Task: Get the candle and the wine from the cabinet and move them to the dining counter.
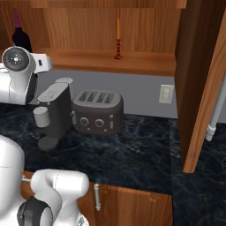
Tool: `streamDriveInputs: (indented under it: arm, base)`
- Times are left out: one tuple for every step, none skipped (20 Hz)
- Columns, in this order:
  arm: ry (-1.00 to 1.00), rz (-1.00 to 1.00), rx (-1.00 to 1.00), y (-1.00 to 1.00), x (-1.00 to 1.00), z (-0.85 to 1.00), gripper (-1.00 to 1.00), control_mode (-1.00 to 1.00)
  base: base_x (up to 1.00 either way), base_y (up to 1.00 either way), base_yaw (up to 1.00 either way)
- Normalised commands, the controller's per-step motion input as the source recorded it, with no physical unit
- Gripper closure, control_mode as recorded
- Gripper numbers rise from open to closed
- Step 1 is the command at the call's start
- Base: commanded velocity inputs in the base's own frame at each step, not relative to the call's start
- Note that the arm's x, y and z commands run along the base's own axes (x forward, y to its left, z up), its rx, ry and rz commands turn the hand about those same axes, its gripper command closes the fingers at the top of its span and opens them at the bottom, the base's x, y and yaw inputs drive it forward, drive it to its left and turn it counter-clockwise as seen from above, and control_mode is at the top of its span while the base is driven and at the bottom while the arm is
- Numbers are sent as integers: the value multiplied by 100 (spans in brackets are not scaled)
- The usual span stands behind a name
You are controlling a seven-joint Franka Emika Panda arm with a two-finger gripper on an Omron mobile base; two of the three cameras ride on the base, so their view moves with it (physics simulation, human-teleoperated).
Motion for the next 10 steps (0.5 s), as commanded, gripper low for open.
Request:
streamDriveInputs:
  arm:
    - [-1, 6, 0, -27, -63, 0, 100, -100]
    - [0, 6, 0, -26, -59, 0, 100, -100]
    - [0, 7, 0, -27, -59, 0, 100, -100]
    - [0, 7, 0, -29, -57, 0, 100, -100]
    - [0, 10, 0, -29, -54, 0, 100, -100]
    - [0, 12, 0, -31, -54, 0, 100, -100]
    - [0, 13, 0, -31, -54, 0, 100, -100]
    - [0, 13, 0, -32, -55, 0, 100, -100]
    - [0, 13, 0, -33, -56, 0, 100, -100]
    - [0, 13, 0, -34, -56, 0, 100, -100]
  base:
    - [0, 0, 0]
    - [0, 0, 0]
    - [0, 0, 0]
    - [0, 0, 0]
    - [0, 0, 0]
    - [0, 0, 0]
    - [0, 0, 0]
    - [0, 0, 0]
    - [0, 0, 0]
    - [0, 0, 0]
